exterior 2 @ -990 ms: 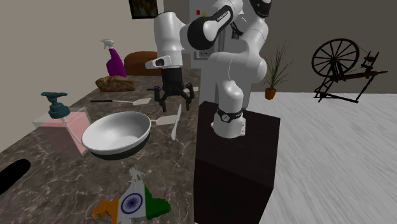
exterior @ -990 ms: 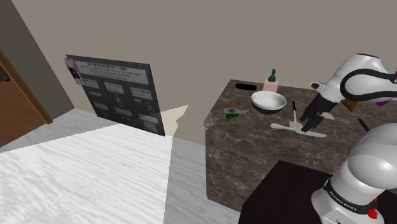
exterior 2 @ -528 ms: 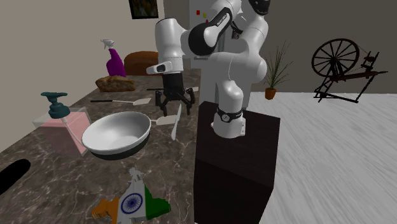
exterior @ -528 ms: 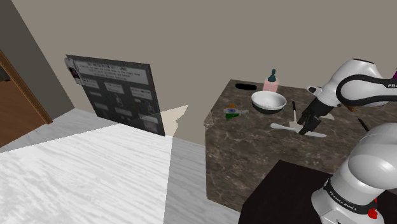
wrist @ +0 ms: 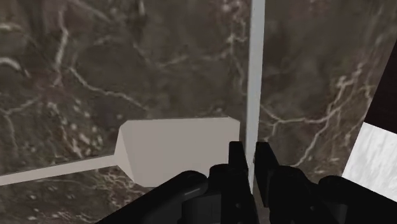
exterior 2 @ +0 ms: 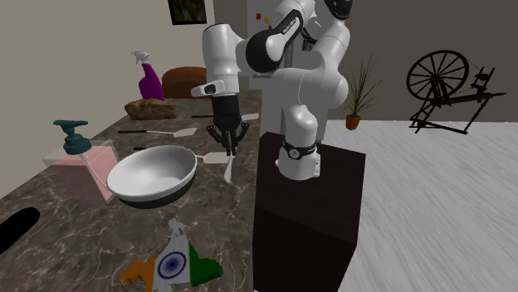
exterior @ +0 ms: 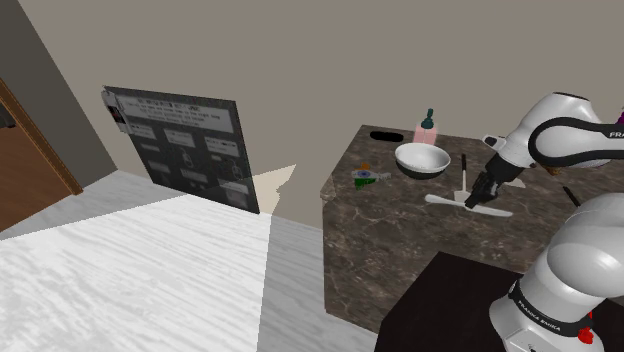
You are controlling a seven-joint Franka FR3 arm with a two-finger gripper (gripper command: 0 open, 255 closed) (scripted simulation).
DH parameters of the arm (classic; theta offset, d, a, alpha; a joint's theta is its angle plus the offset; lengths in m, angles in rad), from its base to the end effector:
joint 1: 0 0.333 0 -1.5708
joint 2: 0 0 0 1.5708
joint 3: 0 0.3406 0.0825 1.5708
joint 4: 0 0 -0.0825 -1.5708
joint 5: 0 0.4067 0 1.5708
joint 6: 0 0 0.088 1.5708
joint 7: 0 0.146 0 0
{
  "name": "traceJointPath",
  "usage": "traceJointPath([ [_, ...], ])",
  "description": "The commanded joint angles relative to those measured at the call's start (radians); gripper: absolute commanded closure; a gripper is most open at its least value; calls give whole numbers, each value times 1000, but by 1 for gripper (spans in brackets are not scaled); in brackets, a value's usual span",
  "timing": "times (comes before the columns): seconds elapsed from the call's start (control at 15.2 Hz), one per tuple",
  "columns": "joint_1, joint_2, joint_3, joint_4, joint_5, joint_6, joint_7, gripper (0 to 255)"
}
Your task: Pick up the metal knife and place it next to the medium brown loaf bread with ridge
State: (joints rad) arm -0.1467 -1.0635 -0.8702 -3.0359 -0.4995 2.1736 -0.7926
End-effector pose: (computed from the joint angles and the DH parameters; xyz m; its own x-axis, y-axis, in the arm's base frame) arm 0.2034 -0.1775 0.2970 0.8868 0.3471 0.3052 0.3946 -0.9124 -0.1086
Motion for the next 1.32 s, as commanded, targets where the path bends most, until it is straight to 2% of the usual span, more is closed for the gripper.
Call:
traceJointPath([
  [0.0, 0, 0, 0, 0, 0, 0, 0, 255],
  [0.33, 0, 0, 0, 0, 0, 0, 0, 255],
  [1.25, 38, -121, 152, 126, 124, -226, 51, 255],
])
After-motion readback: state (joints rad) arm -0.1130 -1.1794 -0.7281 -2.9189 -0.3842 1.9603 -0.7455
